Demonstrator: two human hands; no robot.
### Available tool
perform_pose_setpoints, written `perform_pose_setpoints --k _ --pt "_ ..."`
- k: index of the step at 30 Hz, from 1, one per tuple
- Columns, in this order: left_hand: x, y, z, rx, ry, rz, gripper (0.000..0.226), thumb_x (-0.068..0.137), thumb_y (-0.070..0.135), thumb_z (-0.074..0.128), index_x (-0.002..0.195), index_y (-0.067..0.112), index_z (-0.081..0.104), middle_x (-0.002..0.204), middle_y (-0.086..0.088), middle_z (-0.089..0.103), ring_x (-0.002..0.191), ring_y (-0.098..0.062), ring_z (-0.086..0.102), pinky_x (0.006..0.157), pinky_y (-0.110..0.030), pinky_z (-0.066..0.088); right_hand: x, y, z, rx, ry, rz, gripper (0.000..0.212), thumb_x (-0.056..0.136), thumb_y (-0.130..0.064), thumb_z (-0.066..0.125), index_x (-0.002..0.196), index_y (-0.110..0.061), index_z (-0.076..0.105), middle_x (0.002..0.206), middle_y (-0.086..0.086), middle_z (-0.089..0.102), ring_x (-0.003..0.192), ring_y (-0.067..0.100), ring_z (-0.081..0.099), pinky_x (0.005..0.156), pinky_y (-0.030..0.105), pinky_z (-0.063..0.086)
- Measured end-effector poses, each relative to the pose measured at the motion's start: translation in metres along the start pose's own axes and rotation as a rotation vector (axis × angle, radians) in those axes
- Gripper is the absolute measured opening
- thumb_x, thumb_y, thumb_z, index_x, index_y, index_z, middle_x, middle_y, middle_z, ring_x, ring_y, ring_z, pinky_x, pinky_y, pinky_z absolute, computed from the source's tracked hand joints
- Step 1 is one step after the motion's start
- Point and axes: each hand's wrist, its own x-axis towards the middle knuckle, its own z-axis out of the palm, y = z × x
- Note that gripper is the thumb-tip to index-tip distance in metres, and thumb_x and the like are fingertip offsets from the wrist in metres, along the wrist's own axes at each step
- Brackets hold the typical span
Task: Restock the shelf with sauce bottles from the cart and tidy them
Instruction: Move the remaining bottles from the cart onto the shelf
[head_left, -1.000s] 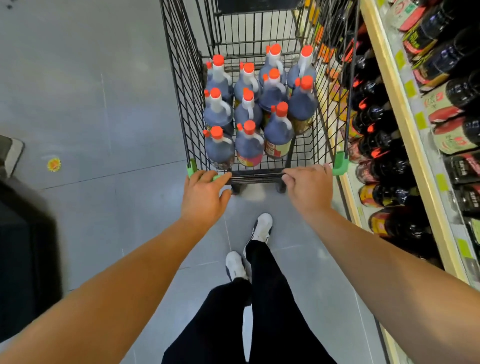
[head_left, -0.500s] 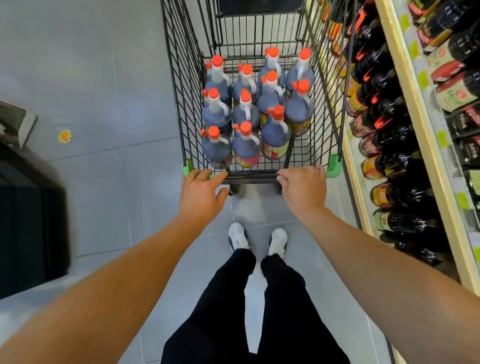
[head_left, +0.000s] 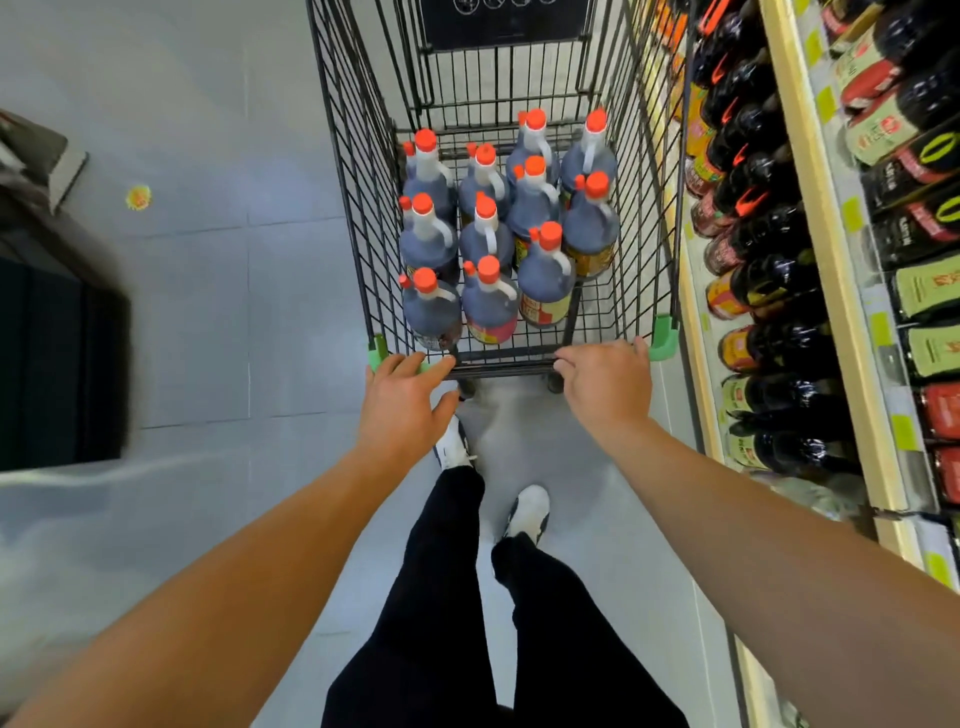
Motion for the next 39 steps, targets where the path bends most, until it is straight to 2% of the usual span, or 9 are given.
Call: perform_pose_setpoints --k 5,12,17,22,30,39 --pt "-0.063 0.008 0.022 -0.024 -0.032 0.004 0.044 0.085 0.031 0.067 0.128 0.022 0.06 0.127 -0.018 0.061 0.121 -0.043 0.048 0.104 -0.049 0.037 -0.057 0.017 0.018 -0.012 0.018 -0.007 0.018 0.091 -0.034 0.059 0.097 -0.026 0.075 0.087 0.003 0.073 0.097 0.028 0.058 0.111 0.046 0.026" --pt "-0.139 0.004 0.05 -0.041 -0.073 0.006 0.047 0.088 0.035 0.063 0.134 0.027 0.055 0.137 -0.017 0.053 0.132 -0.041 0.038 0.11 -0.052 0.033 -0.135 0.027 0.047 -0.038 0.044 -0.001 0.017 0.087 -0.034 0.063 0.093 -0.026 0.076 0.079 0.002 0.073 0.087 0.028 0.06 0.1 0.044 0.036" --pt "-0.185 0.0 0.066 -0.023 -0.094 0.03 0.049 0.087 0.037 0.062 0.134 0.028 0.054 0.138 -0.017 0.052 0.133 -0.042 0.037 0.11 -0.055 0.032 -0.186 0.031 0.065 0.018 0.086 0.025 0.017 0.086 -0.032 0.063 0.093 -0.026 0.077 0.083 0.002 0.074 0.089 0.028 0.061 0.106 0.045 0.034" --pt "-0.227 0.002 0.08 -0.001 -0.096 0.042 0.049 0.085 0.044 0.056 0.132 0.028 0.056 0.135 -0.018 0.055 0.131 -0.043 0.039 0.108 -0.052 0.035 -0.231 0.037 0.079 0.007 0.074 0.057 0.022 0.09 -0.037 0.057 0.103 -0.03 0.074 0.087 0.001 0.073 0.095 0.026 0.057 0.109 0.041 0.027" --pt "-0.294 0.026 0.105 0.003 -0.121 0.012 0.05 0.086 0.042 0.06 0.134 0.03 0.054 0.138 -0.017 0.052 0.135 -0.042 0.035 0.111 -0.051 0.031 -0.298 0.063 0.091 0.001 0.045 0.067 0.023 0.091 -0.038 0.055 0.104 -0.031 0.073 0.093 -0.003 0.073 0.099 0.021 0.057 0.113 0.042 0.023" --pt "-0.373 0.069 0.14 0.01 -0.116 0.019 0.05 0.086 0.04 0.059 0.134 0.028 0.054 0.136 -0.016 0.054 0.133 -0.043 0.038 0.108 -0.05 0.034 -0.376 0.111 0.1 0.014 0.078 0.021 0.02 0.089 -0.033 0.06 0.102 -0.028 0.074 0.086 0.0 0.074 0.094 0.023 0.059 0.11 0.043 0.028"
